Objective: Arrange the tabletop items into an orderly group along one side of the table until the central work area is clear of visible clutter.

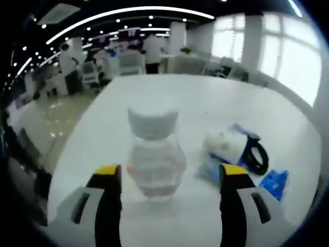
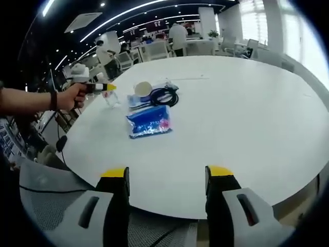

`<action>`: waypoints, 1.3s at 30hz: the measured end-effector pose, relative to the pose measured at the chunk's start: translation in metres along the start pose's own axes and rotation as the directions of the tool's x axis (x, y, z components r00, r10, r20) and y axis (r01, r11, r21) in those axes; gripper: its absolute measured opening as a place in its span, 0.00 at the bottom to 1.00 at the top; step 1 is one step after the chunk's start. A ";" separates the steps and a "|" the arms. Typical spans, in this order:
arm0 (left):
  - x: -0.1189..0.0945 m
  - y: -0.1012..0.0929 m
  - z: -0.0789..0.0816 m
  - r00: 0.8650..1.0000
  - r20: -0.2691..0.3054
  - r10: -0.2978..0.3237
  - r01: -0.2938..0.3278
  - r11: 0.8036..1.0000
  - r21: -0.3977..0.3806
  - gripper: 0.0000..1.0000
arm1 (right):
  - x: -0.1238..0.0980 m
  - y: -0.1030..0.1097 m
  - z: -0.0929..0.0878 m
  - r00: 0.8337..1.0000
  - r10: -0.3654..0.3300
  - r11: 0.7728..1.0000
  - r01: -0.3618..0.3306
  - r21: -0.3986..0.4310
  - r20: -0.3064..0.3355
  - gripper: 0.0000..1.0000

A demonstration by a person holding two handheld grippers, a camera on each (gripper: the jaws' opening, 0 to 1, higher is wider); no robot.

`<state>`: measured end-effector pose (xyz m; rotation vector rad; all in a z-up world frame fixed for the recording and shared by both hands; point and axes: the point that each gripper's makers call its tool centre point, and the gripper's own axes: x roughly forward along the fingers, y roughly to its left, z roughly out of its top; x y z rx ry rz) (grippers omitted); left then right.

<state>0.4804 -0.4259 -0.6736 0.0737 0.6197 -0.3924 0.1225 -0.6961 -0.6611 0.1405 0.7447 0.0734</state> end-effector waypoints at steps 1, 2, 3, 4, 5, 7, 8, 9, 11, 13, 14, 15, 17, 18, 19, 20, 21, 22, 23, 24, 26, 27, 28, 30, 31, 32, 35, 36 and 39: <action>-0.002 -0.002 -0.001 1.000 -0.001 -0.004 0.004 1.000 -0.001 0.75 | 0.000 0.000 0.000 1.000 0.002 1.000 -0.002 -0.001 0.000 0.59; -0.004 -0.004 -0.001 1.000 -0.001 -0.004 0.004 1.000 -0.002 0.75 | 0.000 0.001 0.000 1.000 0.002 1.000 -0.002 -0.002 0.000 0.59; -0.005 -0.003 -0.002 1.000 -0.002 -0.002 0.002 1.000 -0.002 0.74 | 0.000 0.001 0.000 1.000 0.003 1.000 -0.003 -0.002 0.001 0.59; -0.005 -0.003 -0.002 1.000 -0.005 -0.001 0.001 1.000 -0.003 0.74 | 0.000 0.001 0.000 1.000 0.004 1.000 -0.004 -0.002 0.002 0.59; -0.006 -0.003 -0.003 1.000 -0.006 0.001 -0.001 1.000 -0.005 0.74 | 0.000 0.001 0.000 1.000 0.004 1.000 -0.004 -0.002 0.003 0.59; -0.008 -0.002 -0.006 1.000 -0.015 0.004 -0.004 1.000 -0.009 0.74 | 0.000 0.001 0.001 1.000 0.004 1.000 -0.004 0.000 0.007 0.59; -0.009 -0.002 -0.008 1.000 -0.021 0.005 -0.005 1.000 -0.009 0.74 | -0.001 0.001 0.001 1.000 0.005 1.000 -0.005 0.000 0.008 0.59; -0.011 -0.001 -0.011 1.000 -0.030 0.005 -0.006 1.000 -0.012 0.75 | -0.001 0.001 0.002 1.000 0.006 1.000 -0.006 0.001 0.010 0.59; -0.015 -0.001 -0.017 0.999 -0.051 0.006 -0.007 1.000 -0.018 0.76 | -0.001 0.001 0.002 1.000 0.007 1.000 -0.007 0.001 0.013 0.59; -0.020 -0.003 -0.020 0.998 -0.055 -0.006 0.005 1.000 -0.025 0.77 | -0.001 0.002 0.003 1.000 0.009 1.000 -0.009 0.001 0.016 0.59; -0.023 -0.004 -0.021 0.999 -0.053 -0.010 0.009 1.000 -0.025 0.77 | -0.001 0.002 0.003 1.000 0.011 1.000 -0.011 0.001 0.017 0.59; -0.026 -0.005 -0.023 0.998 -0.055 -0.013 0.012 1.000 -0.023 0.77 | -0.001 0.002 0.003 1.000 0.012 1.000 -0.012 0.000 0.018 0.59; -0.031 -0.005 -0.025 0.998 -0.055 -0.017 0.015 1.000 -0.024 0.77 | -0.001 0.003 0.003 1.000 0.014 1.000 -0.014 -0.001 0.019 0.59; -0.034 -0.006 -0.027 0.998 -0.054 -0.020 0.018 1.000 -0.025 0.77 | -0.001 0.003 0.003 1.000 0.016 1.000 -0.016 -0.002 0.020 0.59; -0.037 -0.007 -0.029 0.998 -0.053 -0.022 0.021 0.999 -0.027 0.77 | -0.001 0.004 0.003 1.000 0.018 1.000 -0.018 -0.003 0.020 0.59; -0.040 -0.007 -0.030 0.998 -0.052 -0.025 0.024 0.999 -0.029 0.77 | -0.001 0.004 0.004 1.000 0.020 1.000 -0.020 -0.004 0.021 0.59; -0.044 -0.009 -0.033 0.998 -0.053 -0.032 0.030 0.999 -0.037 0.77 | -0.001 0.005 0.004 0.999 0.023 1.000 -0.023 -0.006 0.022 0.59; -0.049 -0.009 -0.035 0.998 -0.049 -0.032 0.030 0.999 -0.046 0.77 | -0.001 0.005 0.004 0.999 0.026 1.000 -0.026 -0.008 0.023 0.59; -0.051 -0.009 -0.036 0.998 -0.048 -0.032 0.029 0.998 -0.049 0.77 | -0.001 0.006 0.004 0.999 0.027 1.000 -0.027 -0.010 0.023 0.59; -0.054 -0.010 -0.038 0.998 -0.048 -0.036 0.033 0.998 -0.054 0.77 | -0.001 0.006 0.004 0.999 0.029 1.000 -0.029 -0.011 0.022 0.59; -0.062 -0.014 -0.043 0.998 -0.047 -0.041 0.038 0.998 -0.058 0.77 | -0.001 0.007 0.004 0.999 0.032 0.999 -0.032 -0.011 0.023 0.59; -0.065 -0.016 -0.045 0.998 -0.050 -0.043 0.040 0.998 -0.055 0.77 | -0.001 0.007 0.004 0.999 0.034 0.999 -0.034 -0.012 0.025 0.59; -0.068 -0.016 -0.047 0.998 -0.048 -0.044 0.042 0.998 -0.055 0.77 | -0.001 0.007 0.004 0.999 0.034 0.999 -0.034 -0.012 0.025 0.59; -0.073 -0.017 -0.051 0.998 -0.049 -0.048 0.045 0.997 -0.063 0.77 | -0.001 0.008 0.004 0.999 0.036 0.999 -0.036 -0.013 0.026 0.59; -0.077 -0.018 -0.054 0.997 -0.050 -0.050 0.047 0.997 -0.068 0.77 | -0.001 0.008 0.004 0.999 0.038 0.999 -0.038 -0.014 0.027 0.59; -0.082 -0.020 -0.056 0.998 -0.047 -0.052 0.049 0.996 -0.072 0.77 | -0.001 0.009 0.004 0.999 0.041 0.999 -0.040 -0.015 0.027 0.59; -0.092 -0.025 -0.061 0.997 -0.044 -0.062 0.060 0.996 -0.061 0.78 | 0.000 0.010 0.005 0.999 0.045 0.999 -0.044 -0.017 0.027 0.59; -0.093 -0.025 -0.061 0.997 -0.042 -0.064 0.061 0.996 -0.061 0.78 | 0.000 0.010 0.005 0.999 0.045 0.999 -0.045 -0.017 0.027 0.59; -0.104 -0.025 -0.066 0.998 -0.032 -0.060 0.058 0.995 -0.079 0.78 | 0.000 0.011 0.004 0.998 0.052 0.999 -0.051 -0.014 0.026 0.59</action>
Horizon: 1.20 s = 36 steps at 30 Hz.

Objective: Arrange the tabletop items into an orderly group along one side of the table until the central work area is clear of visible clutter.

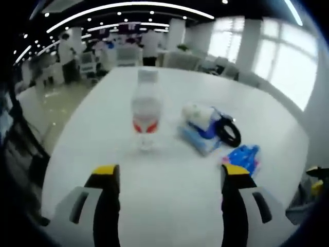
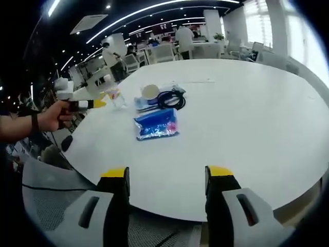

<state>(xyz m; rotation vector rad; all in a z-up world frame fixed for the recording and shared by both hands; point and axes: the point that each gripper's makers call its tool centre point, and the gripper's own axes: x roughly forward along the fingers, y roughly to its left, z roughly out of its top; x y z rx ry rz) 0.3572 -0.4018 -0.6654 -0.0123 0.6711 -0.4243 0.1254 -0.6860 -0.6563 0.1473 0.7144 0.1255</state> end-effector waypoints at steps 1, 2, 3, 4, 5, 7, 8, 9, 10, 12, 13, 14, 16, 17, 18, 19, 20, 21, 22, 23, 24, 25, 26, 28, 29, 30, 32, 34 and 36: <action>-0.002 0.000 -0.001 1.000 0.001 -0.001 0.001 1.000 -0.005 0.78 | 0.000 0.000 0.000 1.000 0.001 1.000 -0.001 0.001 0.000 0.58; -0.006 -0.001 -0.003 1.000 0.002 0.000 0.000 1.000 -0.008 0.78 | 0.000 0.001 0.000 1.000 0.003 1.000 -0.003 0.002 0.000 0.58; -0.008 -0.001 -0.004 1.000 0.004 0.000 0.000 1.000 -0.008 0.78 | 0.000 0.001 0.000 1.000 0.005 1.000 -0.005 0.003 0.000 0.58; -0.010 -0.002 -0.005 1.000 0.003 0.000 0.000 1.000 -0.008 0.78 | 0.000 0.001 0.000 1.000 0.006 1.000 -0.006 0.003 0.000 0.58; -0.013 -0.003 -0.008 1.000 0.000 -0.003 0.003 1.000 -0.009 0.78 | 0.000 0.001 0.000 1.000 0.008 1.000 -0.008 0.004 0.000 0.58; -0.019 -0.007 -0.013 1.000 -0.002 -0.006 0.006 1.000 -0.004 0.78 | 0.000 0.002 0.000 1.000 0.010 1.000 -0.010 0.004 -0.001 0.58; -0.021 -0.008 -0.015 1.000 -0.002 -0.007 0.007 1.000 -0.005 0.78 | 0.000 0.002 0.000 1.000 0.011 1.000 -0.011 0.003 -0.002 0.58; -0.024 -0.009 -0.018 1.000 -0.002 -0.009 0.009 1.000 -0.009 0.78 | 0.000 0.002 0.000 1.000 0.013 1.000 -0.013 0.003 -0.002 0.58; -0.026 -0.010 -0.021 1.000 -0.004 -0.009 0.009 1.000 -0.011 0.78 | 0.001 0.002 0.000 1.000 0.014 1.000 -0.014 0.003 -0.002 0.58; -0.029 -0.012 -0.026 1.000 -0.008 -0.011 0.011 1.000 -0.014 0.78 | 0.001 0.003 0.000 1.000 0.016 1.000 -0.016 0.003 -0.002 0.58; -0.031 -0.013 -0.028 1.000 -0.010 -0.012 0.012 1.000 -0.016 0.78 | 0.000 0.003 0.000 1.000 0.017 1.000 -0.016 0.004 -0.002 0.58; -0.033 -0.015 -0.031 1.000 -0.012 -0.014 0.014 1.000 -0.017 0.78 | 0.000 0.003 0.000 1.000 0.017 1.000 -0.017 0.005 -0.002 0.58; -0.037 -0.017 -0.035 1.000 -0.014 -0.016 0.015 1.000 -0.016 0.78 | 0.000 0.003 0.000 1.000 0.019 1.000 -0.019 0.006 -0.003 0.58; -0.038 -0.018 -0.036 1.000 -0.016 -0.017 0.016 1.000 -0.019 0.78 | 0.001 0.003 0.000 1.000 0.020 1.000 -0.020 0.006 -0.005 0.58; -0.041 -0.020 -0.039 1.000 -0.014 -0.020 0.019 1.000 -0.022 0.78 | 0.001 0.003 -0.001 1.000 0.022 1.000 -0.022 0.006 -0.008 0.58; -0.044 -0.023 -0.040 1.000 -0.013 -0.024 0.023 0.999 -0.022 0.78 | 0.001 0.004 -0.001 1.000 0.024 1.000 -0.024 0.007 -0.010 0.58; -0.045 -0.024 -0.042 1.000 -0.013 -0.025 0.025 0.999 -0.021 0.78 | 0.001 0.004 -0.002 1.000 0.026 1.000 -0.026 0.007 -0.012 0.58; -0.047 -0.025 -0.043 1.000 -0.013 -0.026 0.026 0.999 -0.018 0.78 | 0.001 0.004 -0.002 1.000 0.027 1.000 -0.027 0.007 -0.014 0.58; -0.048 -0.027 -0.045 0.999 -0.014 -0.029 0.029 0.999 -0.014 0.78 | 0.001 0.005 -0.003 0.999 0.029 1.000 -0.029 0.006 -0.017 0.58; -0.049 -0.027 -0.048 1.000 -0.016 -0.026 0.026 1.000 -0.012 0.78 | 0.001 0.005 -0.003 0.999 0.031 1.000 -0.031 0.006 -0.019 0.58; -0.049 -0.026 -0.049 1.000 -0.016 -0.023 0.023 1.000 -0.012 0.78 | 0.002 0.005 -0.003 0.999 0.032 0.999 -0.032 0.006 -0.021 0.58; -0.049 -0.025 -0.051 1.000 -0.018 -0.022 0.021 1.000 -0.015 0.78 | 0.002 0.005 -0.004 0.999 0.033 0.999 -0.032 0.006 -0.023 0.58; -0.047 -0.023 -0.053 0.999 -0.024 -0.021 0.021 1.000 -0.022 0.78 | 0.002 0.005 -0.004 0.999 0.033 0.999 -0.033 0.006 -0.025 0.58; -0.047 -0.019 -0.055 1.000 -0.022 -0.014 0.014 0.999 -0.038 0.78 | 0.003 0.005 -0.006 0.999 0.036 0.999 -0.035 0.007 -0.031 0.58; -0.048 -0.019 -0.056 1.000 -0.022 -0.014 0.013 0.999 -0.039 0.78 | 0.003 0.005 -0.006 0.999 0.036 0.999 -0.036 0.008 -0.032 0.58; -0.048 -0.018 -0.058 1.000 -0.024 -0.013 0.012 0.999 -0.038 0.78 | 0.003 0.005 -0.006 0.999 0.038 0.999 -0.037 0.010 -0.033 0.58; -0.049 -0.017 -0.061 1.000 -0.027 -0.014 0.014 0.999 -0.032 0.78 | 0.003 0.005 -0.007 0.999 0.040 0.999 -0.040 0.013 -0.034 0.58; -0.049 -0.015 -0.064 0.999 -0.035 -0.017 0.016 0.999 -0.035 0.79 | 0.004 0.005 -0.008 0.998 0.042 0.999 -0.042 0.021 -0.036 0.58; -0.047 -0.015 -0.063 0.999 -0.035 -0.021 0.020 0.999 -0.045 0.80 | 0.004 0.007 -0.010 0.998 0.049 0.999 -0.048 0.023 -0.046 0.58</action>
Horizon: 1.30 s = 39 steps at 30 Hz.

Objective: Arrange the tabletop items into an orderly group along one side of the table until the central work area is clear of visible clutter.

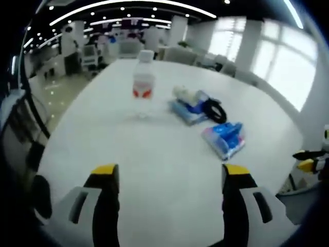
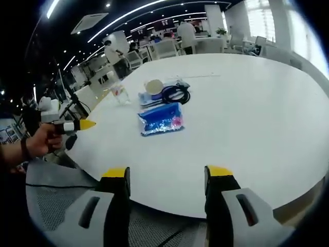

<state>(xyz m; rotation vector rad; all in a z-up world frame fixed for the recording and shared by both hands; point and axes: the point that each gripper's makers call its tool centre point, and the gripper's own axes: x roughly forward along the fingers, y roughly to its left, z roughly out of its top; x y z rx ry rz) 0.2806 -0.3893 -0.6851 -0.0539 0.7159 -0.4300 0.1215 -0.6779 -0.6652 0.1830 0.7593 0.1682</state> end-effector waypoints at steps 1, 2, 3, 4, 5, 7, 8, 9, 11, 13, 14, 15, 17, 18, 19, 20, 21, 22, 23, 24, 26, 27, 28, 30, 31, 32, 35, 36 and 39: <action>0.000 -0.001 0.001 1.000 0.002 -0.001 0.001 1.000 0.000 0.81 | 0.001 0.000 0.000 1.000 0.003 1.000 -0.003 -0.002 -0.002 0.58; 0.000 -0.003 0.000 1.000 0.001 -0.007 0.007 1.000 0.006 0.81 | 0.001 0.001 0.000 1.000 0.005 1.000 -0.005 -0.003 -0.002 0.58; 0.000 -0.005 0.000 1.000 -0.001 -0.012 0.012 1.000 0.012 0.81 | 0.000 0.001 0.000 1.000 0.007 1.000 -0.007 -0.001 0.001 0.58; 0.000 -0.006 -0.001 1.000 -0.006 -0.015 0.015 1.000 0.025 0.81 | 0.000 0.001 0.000 1.000 0.008 1.000 -0.008 -0.001 0.001 0.58; 0.000 -0.006 -0.002 1.000 -0.007 -0.019 0.019 0.999 0.030 0.82 | 0.001 0.001 -0.001 1.000 0.009 1.000 -0.009 0.003 0.000 0.58; -0.001 -0.009 -0.003 1.000 -0.011 -0.030 0.030 0.999 0.027 0.82 | 0.001 0.001 -0.001 1.000 0.009 1.000 -0.009 0.004 -0.003 0.58; -0.001 -0.010 -0.003 0.999 -0.012 -0.033 0.034 0.999 0.028 0.82 | 0.001 0.001 -0.001 1.000 0.009 1.000 -0.009 0.003 -0.004 0.58; -0.001 -0.010 -0.002 0.999 -0.009 -0.036 0.037 0.999 0.028 0.82 | 0.001 0.001 -0.001 1.000 0.010 1.000 -0.010 0.004 -0.003 0.58; -0.002 -0.011 -0.001 0.999 -0.006 -0.042 0.042 0.999 0.029 0.82 | 0.001 0.001 -0.001 1.000 0.012 1.000 -0.012 0.007 -0.003 0.58; -0.002 -0.012 -0.002 0.999 -0.002 -0.049 0.049 0.999 0.019 0.81 | 0.000 0.001 -0.001 1.000 0.013 1.000 -0.013 0.012 -0.004 0.58; -0.002 -0.012 -0.003 0.999 -0.002 -0.049 0.049 0.999 0.018 0.81 | 0.001 0.001 -0.001 1.000 0.014 1.000 -0.014 0.014 -0.004 0.58; -0.002 -0.011 -0.003 0.999 -0.001 -0.049 0.049 0.999 0.016 0.81 | 0.000 0.001 -0.001 1.000 0.014 1.000 -0.014 0.014 -0.005 0.58; -0.001 -0.011 -0.004 0.999 -0.006 -0.049 0.049 0.999 0.018 0.81 | 0.000 0.002 -0.001 1.000 0.015 1.000 -0.015 0.013 -0.004 0.58; -0.002 -0.011 -0.003 0.999 0.001 -0.047 0.047 0.999 0.025 0.81 | 0.000 0.002 -0.001 1.000 0.015 1.000 -0.015 0.015 -0.003 0.58; -0.002 -0.012 -0.003 0.999 0.000 -0.049 0.049 0.998 0.027 0.81 | 0.000 0.001 -0.001 1.000 0.016 1.000 -0.016 0.016 -0.003 0.58; -0.002 -0.012 -0.004 0.999 -0.001 -0.051 0.051 0.998 0.029 0.81 | 0.000 0.001 -0.002 1.000 0.016 1.000 -0.016 0.018 -0.004 0.58; -0.001 -0.012 -0.004 0.999 -0.004 -0.051 0.051 0.998 0.031 0.81 | 0.000 0.001 -0.002 1.000 0.015 1.000 -0.015 0.018 -0.004 0.58; -0.002 -0.013 -0.005 0.999 -0.007 -0.053 0.053 0.998 0.032 0.81 | 0.000 0.001 -0.002 1.000 0.015 1.000 -0.015 0.017 -0.004 0.58; -0.001 -0.014 -0.005 0.998 -0.007 -0.057 0.057 0.998 0.033 0.81 | 0.000 0.002 -0.002 1.000 0.015 1.000 -0.015 0.017 -0.003 0.58; -0.001 -0.014 -0.005 0.998 -0.007 -0.058 0.058 0.998 0.035 0.81 | 0.000 0.002 -0.002 1.000 0.015 1.000 -0.015 0.017 -0.002 0.58; -0.002 -0.014 -0.005 0.998 -0.003 -0.060 0.061 0.998 0.033 0.81 | 0.000 0.002 -0.002 1.000 0.014 1.000 -0.013 0.017 -0.004 0.58; -0.002 -0.014 -0.005 0.998 -0.003 -0.061 0.061 0.998 0.028 0.81 | 0.000 0.002 -0.002 1.000 0.014 1.000 -0.014 0.018 -0.004 0.58; -0.003 -0.014 -0.004 0.998 0.000 -0.061 0.061 0.998 0.025 0.81 | 0.000 0.002 -0.002 1.000 0.013 1.000 -0.013 0.019 -0.003 0.58; -0.003 -0.013 -0.003 0.998 0.004 -0.058 0.057 0.998 0.024 0.81 | 0.000 0.001 -0.002 1.000 0.011 1.000 -0.011 0.019 -0.003 0.58; -0.003 -0.013 -0.003 0.998 0.003 -0.058 0.058 0.998 0.025 0.81 | 0.000 0.002 -0.001 1.000 0.012 1.000 -0.012 0.018 -0.002 0.58; -0.003 -0.013 -0.003 0.998 0.003 -0.059 0.059 0.998 0.025 0.81 | 0.000 0.002 -0.001 1.000 0.013 1.000 -0.013 0.018 0.000 0.58; -0.002 -0.014 -0.004 0.998 0.000 -0.063 0.063 0.998 0.025 0.81 | 0.000 0.003 -0.001 1.000 0.018 1.000 -0.018 0.022 -0.001 0.58; -0.003 -0.015 -0.004 0.998 0.000 -0.065 0.065 0.997 0.029 0.81 | 0.001 0.003 -0.001 1.000 0.020 0.999 -0.020 0.029 -0.004 0.58; -0.002 -0.016 -0.004 0.998 -0.002 -0.069 0.069 0.997 0.042 0.81 | 0.003 0.002 -0.002 1.000 0.021 0.999 -0.020 0.045 -0.013 0.58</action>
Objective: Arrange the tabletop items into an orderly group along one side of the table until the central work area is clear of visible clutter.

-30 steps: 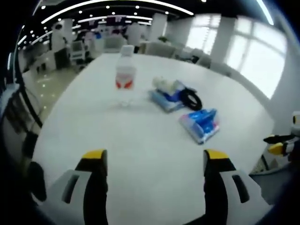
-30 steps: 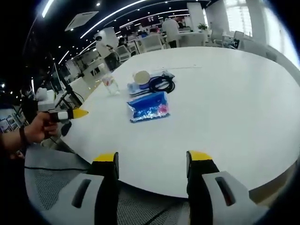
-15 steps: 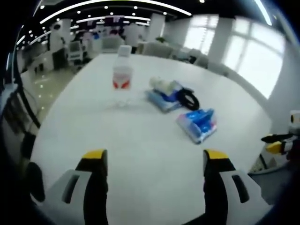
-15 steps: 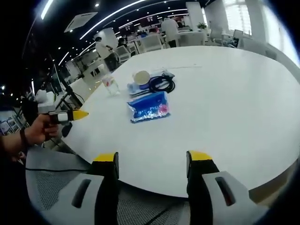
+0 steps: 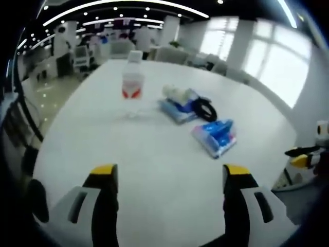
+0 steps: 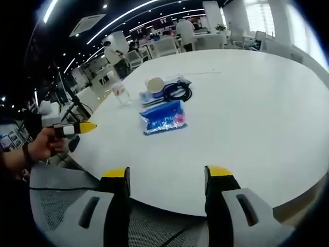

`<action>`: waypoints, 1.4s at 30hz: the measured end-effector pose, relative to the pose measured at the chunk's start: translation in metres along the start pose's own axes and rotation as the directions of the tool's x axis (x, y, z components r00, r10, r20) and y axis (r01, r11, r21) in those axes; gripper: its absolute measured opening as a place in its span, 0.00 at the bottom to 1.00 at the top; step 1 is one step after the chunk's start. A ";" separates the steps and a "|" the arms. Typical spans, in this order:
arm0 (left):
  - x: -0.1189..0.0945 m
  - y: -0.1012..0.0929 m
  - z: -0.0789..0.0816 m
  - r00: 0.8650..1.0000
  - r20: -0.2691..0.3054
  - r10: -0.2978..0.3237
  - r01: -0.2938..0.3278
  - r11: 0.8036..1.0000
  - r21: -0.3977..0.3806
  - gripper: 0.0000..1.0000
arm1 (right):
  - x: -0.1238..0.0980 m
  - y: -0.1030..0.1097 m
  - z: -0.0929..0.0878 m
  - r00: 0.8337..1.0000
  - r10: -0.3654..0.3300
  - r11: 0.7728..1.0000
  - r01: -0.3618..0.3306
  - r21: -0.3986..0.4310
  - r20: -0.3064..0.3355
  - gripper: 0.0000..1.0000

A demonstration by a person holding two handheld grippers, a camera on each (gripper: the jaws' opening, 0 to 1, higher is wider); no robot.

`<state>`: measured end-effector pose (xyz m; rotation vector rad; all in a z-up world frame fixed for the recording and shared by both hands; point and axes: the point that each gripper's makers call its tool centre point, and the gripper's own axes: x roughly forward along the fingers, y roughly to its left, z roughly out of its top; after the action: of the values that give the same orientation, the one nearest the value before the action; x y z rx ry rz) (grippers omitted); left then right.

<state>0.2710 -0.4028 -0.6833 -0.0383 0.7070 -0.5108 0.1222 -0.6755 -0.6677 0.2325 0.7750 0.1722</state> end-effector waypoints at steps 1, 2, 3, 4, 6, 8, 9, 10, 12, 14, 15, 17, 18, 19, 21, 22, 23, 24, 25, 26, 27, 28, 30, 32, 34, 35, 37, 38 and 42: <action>0.000 -0.001 0.000 1.000 -0.001 -0.004 0.004 1.000 0.000 0.81 | 0.000 0.000 0.001 1.000 0.003 1.000 -0.003 0.004 0.002 0.58; 0.001 -0.001 0.001 1.000 0.000 -0.008 0.008 1.000 -0.004 0.81 | 0.001 0.001 0.001 1.000 0.014 1.000 -0.014 0.012 0.005 0.58; 0.001 -0.001 0.001 1.000 0.000 -0.009 0.009 1.000 -0.005 0.81 | 0.001 0.001 0.001 1.000 0.018 1.000 -0.018 0.017 0.003 0.58; 0.001 -0.001 0.002 1.000 0.002 -0.010 0.010 1.000 -0.007 0.81 | 0.002 0.003 0.001 0.999 0.033 0.999 -0.033 0.039 0.002 0.58; 0.000 -0.002 0.003 1.000 0.007 -0.013 0.013 1.000 -0.015 0.81 | 0.002 0.001 0.003 1.000 0.025 0.999 -0.025 0.043 0.004 0.58; -0.001 -0.001 0.002 1.000 0.006 -0.013 0.013 1.000 -0.018 0.81 | 0.004 -0.001 0.003 1.000 0.016 0.999 -0.016 0.039 -0.004 0.58; 0.000 -0.001 0.002 1.000 0.006 -0.014 0.014 1.000 -0.020 0.81 | 0.005 -0.002 0.002 1.000 0.016 0.999 -0.015 0.031 -0.012 0.58; 0.000 -0.001 0.002 1.000 0.005 -0.015 0.015 1.000 -0.023 0.81 | 0.007 -0.002 -0.001 0.999 0.019 1.000 -0.019 0.009 -0.039 0.59; -0.001 -0.001 0.003 1.000 0.006 -0.014 0.014 1.000 -0.023 0.81 | 0.010 -0.003 -0.003 0.997 0.026 1.000 -0.027 -0.013 -0.071 0.59; 0.000 -0.001 0.003 1.000 0.005 -0.015 0.016 1.000 -0.021 0.81 | 0.014 -0.005 0.002 0.997 0.027 0.998 -0.031 -0.051 -0.078 0.59; 0.000 -0.001 0.003 1.000 0.004 -0.015 0.015 1.000 -0.021 0.81 | 0.015 -0.005 0.005 0.996 0.029 0.997 -0.034 -0.067 -0.083 0.59; 0.000 -0.001 0.003 1.000 0.007 -0.017 0.017 0.999 -0.027 0.81 | 0.018 -0.006 0.014 0.996 0.030 0.993 -0.039 -0.109 -0.081 0.59; 0.000 0.000 0.003 1.000 0.008 -0.016 0.017 0.999 -0.032 0.81 | 0.021 -0.007 0.020 0.996 0.036 0.990 -0.047 -0.135 -0.083 0.59; 0.000 0.000 0.004 1.000 0.009 -0.016 0.016 0.999 -0.034 0.81 | 0.023 -0.007 0.024 0.996 0.038 0.988 -0.050 -0.147 -0.085 0.59; -0.001 0.001 0.004 1.000 0.013 -0.015 0.015 0.999 -0.039 0.81 | 0.029 -0.008 0.035 0.996 0.042 0.983 -0.055 -0.174 -0.081 0.59; -0.001 0.001 0.005 1.000 0.013 -0.015 0.015 0.999 -0.040 0.81 | 0.031 -0.008 0.040 0.996 0.043 0.982 -0.057 -0.180 -0.080 0.59; -0.001 0.001 0.005 1.000 0.016 -0.014 0.014 0.999 -0.044 0.80 | 0.033 -0.008 0.045 0.996 0.045 0.981 -0.059 -0.185 -0.079 0.58; -0.001 0.002 0.005 1.000 0.018 -0.013 0.014 0.999 -0.046 0.80 | 0.034 -0.008 0.049 0.996 0.045 0.981 -0.059 -0.187 -0.077 0.58; -0.001 0.001 0.005 1.000 0.018 -0.013 0.014 0.999 -0.048 0.80 | 0.036 -0.009 0.053 0.996 0.046 0.980 -0.059 -0.189 -0.073 0.58; -0.002 0.001 0.005 1.000 0.019 -0.014 0.015 0.999 -0.050 0.80 | 0.039 -0.009 0.059 0.996 0.048 0.979 -0.061 -0.195 -0.071 0.58; -0.002 0.001 0.006 1.000 0.020 -0.013 0.014 0.999 -0.050 0.80 | 0.042 -0.010 0.064 0.997 0.047 0.978 -0.060 -0.200 -0.069 0.58; -0.002 0.001 0.006 1.000 0.020 -0.014 0.015 0.999 -0.050 0.80 | 0.043 -0.010 0.066 0.997 0.046 0.978 -0.059 -0.202 -0.068 0.58; -0.002 0.001 0.006 1.000 0.021 -0.015 0.016 0.998 -0.053 0.80 | 0.048 -0.010 0.074 0.997 0.048 0.974 -0.061 -0.216 -0.066 0.58; -0.002 0.001 0.006 1.000 0.023 -0.018 0.019 0.998 -0.056 0.80 | 0.052 -0.011 0.079 0.996 0.047 0.970 -0.062 -0.233 -0.071 0.58; -0.002 0.001 0.006 1.000 0.022 -0.019 0.020 0.998 -0.058 0.80 | 0.056 -0.010 0.086 0.996 0.049 0.967 -0.065 -0.247 -0.071 0.58; -0.002 0.001 0.006 1.000 0.022 -0.020 0.022 0.998 -0.061 0.80 | 0.057 -0.010 0.089 0.996 0.051 0.966 -0.067 -0.250 -0.070 0.58; -0.001 0.001 0.006 1.000 0.023 -0.020 0.022 0.998 -0.062 0.80 | 0.062 -0.009 0.095 0.996 0.052 0.963 -0.069 -0.260 -0.069 0.58; -0.001 0.001 0.006 1.000 0.022 -0.021 0.022 0.998 -0.063 0.80 | 0.064 -0.009 0.097 0.996 0.054 0.962 -0.070 -0.265 -0.070 0.58; -0.001 0.001 0.006 1.000 0.020 -0.021 0.023 0.997 -0.068 0.80 | 0.076 -0.006 0.106 0.995 0.062 0.957 -0.081 -0.279 -0.074 0.58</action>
<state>0.2745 -0.4020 -0.6785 -0.1144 0.7057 -0.5068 0.2511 -0.6787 -0.6469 -0.0157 0.7966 0.3572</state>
